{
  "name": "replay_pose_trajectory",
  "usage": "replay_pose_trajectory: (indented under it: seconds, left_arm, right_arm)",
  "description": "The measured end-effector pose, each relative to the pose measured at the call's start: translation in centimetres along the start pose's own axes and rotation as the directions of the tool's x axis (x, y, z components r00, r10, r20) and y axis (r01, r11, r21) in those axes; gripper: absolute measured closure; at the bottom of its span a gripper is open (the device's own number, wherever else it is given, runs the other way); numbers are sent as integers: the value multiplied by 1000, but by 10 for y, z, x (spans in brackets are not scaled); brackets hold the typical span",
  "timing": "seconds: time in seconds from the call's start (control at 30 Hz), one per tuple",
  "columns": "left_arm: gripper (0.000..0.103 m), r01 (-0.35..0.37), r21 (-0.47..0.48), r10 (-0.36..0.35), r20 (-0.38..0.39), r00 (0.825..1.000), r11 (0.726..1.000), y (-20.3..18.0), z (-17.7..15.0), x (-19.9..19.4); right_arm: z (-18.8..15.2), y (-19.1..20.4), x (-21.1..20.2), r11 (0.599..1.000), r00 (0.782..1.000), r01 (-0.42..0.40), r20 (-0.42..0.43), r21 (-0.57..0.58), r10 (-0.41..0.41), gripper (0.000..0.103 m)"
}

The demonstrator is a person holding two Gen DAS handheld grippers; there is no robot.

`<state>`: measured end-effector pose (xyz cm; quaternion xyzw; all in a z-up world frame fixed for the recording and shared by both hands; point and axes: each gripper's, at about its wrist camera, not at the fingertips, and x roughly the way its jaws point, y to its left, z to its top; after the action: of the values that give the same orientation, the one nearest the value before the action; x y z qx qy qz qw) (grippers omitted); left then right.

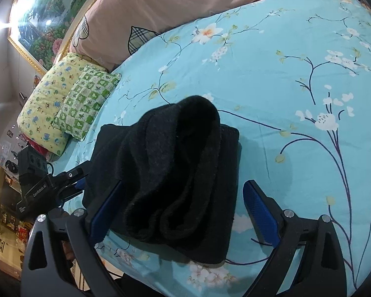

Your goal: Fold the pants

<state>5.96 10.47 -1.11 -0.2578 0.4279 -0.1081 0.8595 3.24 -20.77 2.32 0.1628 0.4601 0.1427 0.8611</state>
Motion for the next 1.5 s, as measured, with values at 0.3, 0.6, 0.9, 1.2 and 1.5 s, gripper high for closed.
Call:
replay_pose_trajectory:
  seconds: [0.3,0.6,0.9,1.2,1.5]
  left_arm:
    - [26,27,-49,-27,-10,1000,998,17,-2,15]
    - [43,39,-34,-39,-12,999,999,13,-2,20]
    - [63,43,-22,-43,24,999,999,3,-4,8]
    - [72,33,4,-33,87,996,999,-9,3,-22]
    - [72,-25,22,20,184,983,999,0,29,-56]
  right_arm:
    - [-4,-8,3,999,1000,-29,-4,16,29,19]
    - [-5,-7,9,999,998,-54,-22,8,54,26]
    - [-4,-2,7,998,999,-47,-12,-35,47,43]
    - [13,20,-2,992,996,-86,15,-88,88,51]
    - [41,55,12,975,988,-143,25,-169,149,53]
